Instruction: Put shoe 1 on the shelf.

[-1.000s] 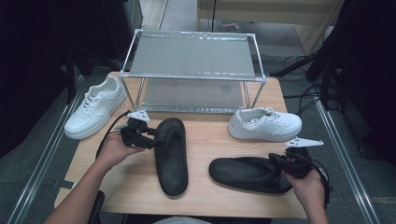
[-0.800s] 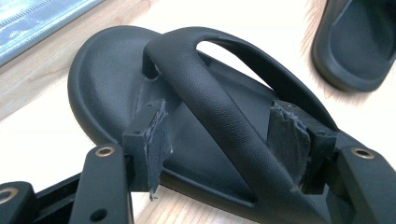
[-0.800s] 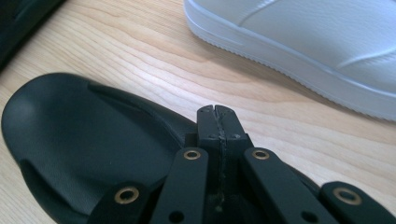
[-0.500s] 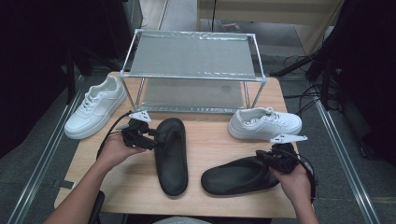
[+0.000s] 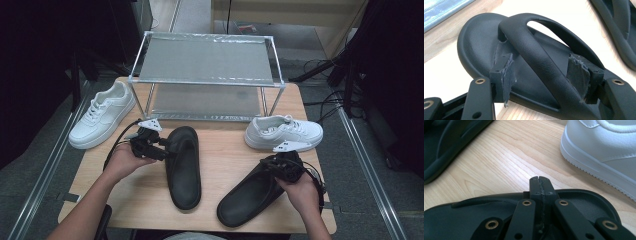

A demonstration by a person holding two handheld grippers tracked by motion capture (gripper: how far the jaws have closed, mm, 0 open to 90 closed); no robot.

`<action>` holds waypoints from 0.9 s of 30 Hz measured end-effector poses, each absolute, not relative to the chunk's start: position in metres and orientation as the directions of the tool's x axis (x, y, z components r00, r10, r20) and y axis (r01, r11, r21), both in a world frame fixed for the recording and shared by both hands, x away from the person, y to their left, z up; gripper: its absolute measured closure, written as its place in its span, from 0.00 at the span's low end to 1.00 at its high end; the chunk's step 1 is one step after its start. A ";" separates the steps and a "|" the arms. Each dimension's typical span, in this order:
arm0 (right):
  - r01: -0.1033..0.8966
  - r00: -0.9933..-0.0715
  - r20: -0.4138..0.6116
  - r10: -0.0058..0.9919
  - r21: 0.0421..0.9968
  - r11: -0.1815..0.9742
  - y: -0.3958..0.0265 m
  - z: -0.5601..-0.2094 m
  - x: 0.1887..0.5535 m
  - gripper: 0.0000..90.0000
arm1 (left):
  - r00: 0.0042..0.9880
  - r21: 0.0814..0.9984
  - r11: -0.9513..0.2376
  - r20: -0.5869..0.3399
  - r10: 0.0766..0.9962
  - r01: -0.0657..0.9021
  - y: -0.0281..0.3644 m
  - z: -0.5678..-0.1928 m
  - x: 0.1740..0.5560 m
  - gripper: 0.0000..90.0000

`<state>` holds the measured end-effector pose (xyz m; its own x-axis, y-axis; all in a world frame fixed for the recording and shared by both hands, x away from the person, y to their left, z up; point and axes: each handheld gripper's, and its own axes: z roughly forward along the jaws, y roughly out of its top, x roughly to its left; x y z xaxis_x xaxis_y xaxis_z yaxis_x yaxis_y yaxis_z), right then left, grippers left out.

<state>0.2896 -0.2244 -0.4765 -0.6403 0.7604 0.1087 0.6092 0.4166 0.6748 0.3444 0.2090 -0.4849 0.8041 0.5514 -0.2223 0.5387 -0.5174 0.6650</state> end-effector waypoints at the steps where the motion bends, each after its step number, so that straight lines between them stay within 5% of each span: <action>1: 0.610 -0.640 0.113 0.760 0.675 0.414 -0.225 -0.476 0.289 1.00 | 0.804 0.664 -0.518 -0.223 0.551 0.539 0.209 -0.485 0.344 0.43; 14: 0.682 -0.556 0.151 0.817 0.645 0.345 -0.276 -0.473 0.257 1.00 | 0.803 0.673 -0.508 -0.223 0.553 0.537 0.212 -0.483 0.343 0.43; 27: 0.655 -0.643 0.128 0.755 0.604 0.455 -0.242 -0.481 0.259 1.00 | 0.800 0.667 -0.511 -0.224 0.556 0.542 0.211 -0.485 0.345 0.43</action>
<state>0.2585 -0.2423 -0.4807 -0.6428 0.7553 0.1276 0.6545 0.4550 0.6038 0.3448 0.2108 -0.4846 0.8003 0.5563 -0.2239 0.5419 -0.5111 0.6671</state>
